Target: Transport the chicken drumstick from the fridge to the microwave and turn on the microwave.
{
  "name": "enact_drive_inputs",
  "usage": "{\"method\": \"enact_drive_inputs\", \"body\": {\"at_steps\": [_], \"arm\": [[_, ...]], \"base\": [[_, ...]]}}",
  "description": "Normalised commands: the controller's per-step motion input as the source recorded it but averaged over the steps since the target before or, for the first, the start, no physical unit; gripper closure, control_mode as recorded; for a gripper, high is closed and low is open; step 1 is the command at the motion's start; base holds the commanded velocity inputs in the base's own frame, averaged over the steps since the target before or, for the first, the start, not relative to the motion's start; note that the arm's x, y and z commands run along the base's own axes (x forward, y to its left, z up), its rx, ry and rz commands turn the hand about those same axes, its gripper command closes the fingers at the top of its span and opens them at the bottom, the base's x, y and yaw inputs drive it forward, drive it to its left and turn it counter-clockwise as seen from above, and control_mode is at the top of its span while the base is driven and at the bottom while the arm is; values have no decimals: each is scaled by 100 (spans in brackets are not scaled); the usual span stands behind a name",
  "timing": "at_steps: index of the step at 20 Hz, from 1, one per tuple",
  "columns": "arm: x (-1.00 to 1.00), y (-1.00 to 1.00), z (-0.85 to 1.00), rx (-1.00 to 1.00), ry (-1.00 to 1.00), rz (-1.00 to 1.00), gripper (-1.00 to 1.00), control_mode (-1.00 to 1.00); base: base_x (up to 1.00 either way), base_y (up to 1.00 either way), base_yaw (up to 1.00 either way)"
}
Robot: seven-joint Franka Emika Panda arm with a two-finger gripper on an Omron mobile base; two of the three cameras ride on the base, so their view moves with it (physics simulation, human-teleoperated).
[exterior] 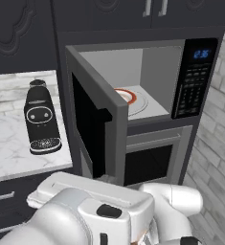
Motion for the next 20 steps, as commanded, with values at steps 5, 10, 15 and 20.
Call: {"method": "enact_drive_inputs", "body": {"at_steps": [5,10,15,20], "arm": [[28,15,-23,0,0,-12,100,-100],[32,10,-26,-1,0,-13,100,-100],[28,16,-27,-3,0,-13,100,-100],[24,15,-23,-1,0,-12,100,-100]], "base": [[0,0,0],[0,0,0],[0,0,0],[0,0,0]]}}
